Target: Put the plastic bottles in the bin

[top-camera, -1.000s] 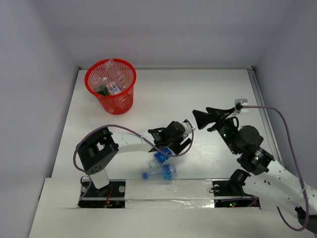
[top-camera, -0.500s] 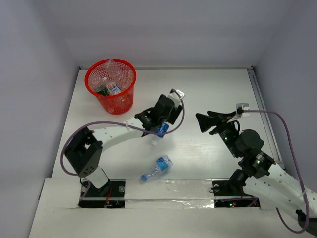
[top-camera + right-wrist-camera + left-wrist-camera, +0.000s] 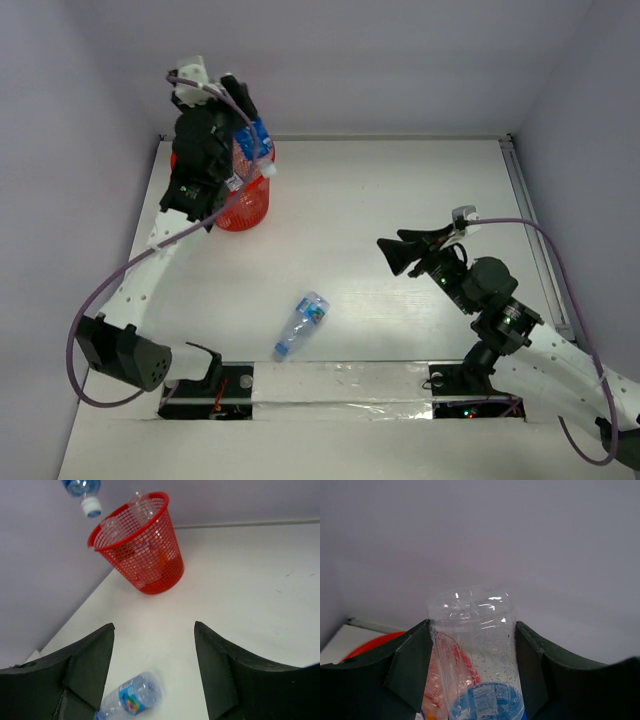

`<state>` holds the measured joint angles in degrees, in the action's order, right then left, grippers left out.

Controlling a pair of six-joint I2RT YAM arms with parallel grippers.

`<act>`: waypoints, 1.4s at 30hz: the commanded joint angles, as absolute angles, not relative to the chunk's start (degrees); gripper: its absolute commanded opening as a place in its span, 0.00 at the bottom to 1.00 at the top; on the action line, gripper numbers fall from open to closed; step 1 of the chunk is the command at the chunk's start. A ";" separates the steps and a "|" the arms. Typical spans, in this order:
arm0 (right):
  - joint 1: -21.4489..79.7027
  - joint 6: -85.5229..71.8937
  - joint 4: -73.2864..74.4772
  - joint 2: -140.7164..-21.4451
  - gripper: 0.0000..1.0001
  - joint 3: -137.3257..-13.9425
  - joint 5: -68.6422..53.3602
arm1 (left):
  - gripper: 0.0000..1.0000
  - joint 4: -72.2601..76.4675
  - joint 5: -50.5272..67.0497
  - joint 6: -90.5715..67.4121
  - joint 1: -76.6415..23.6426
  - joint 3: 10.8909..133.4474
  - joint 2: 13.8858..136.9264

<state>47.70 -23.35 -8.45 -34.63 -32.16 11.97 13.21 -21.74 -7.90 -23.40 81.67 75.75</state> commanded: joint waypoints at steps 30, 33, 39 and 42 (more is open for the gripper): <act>63.88 -31.01 -15.45 -71.25 0.99 -40.95 4.65 | 0.92 23.12 -22.85 -12.13 -5.36 74.09 90.62; 65.82 -34.96 -19.05 -75.75 1.00 -43.32 5.54 | 0.95 22.68 -21.19 -13.09 -5.36 73.39 88.16; 66.45 -40.07 -18.90 -90.42 1.00 -52.90 8.25 | 0.96 22.41 -13.48 -20.99 -5.36 69.09 76.67; 66.45 -41.31 -17.94 -97.45 1.00 -57.63 11.16 | 0.96 21.98 -10.64 -24.25 -5.98 66.54 72.44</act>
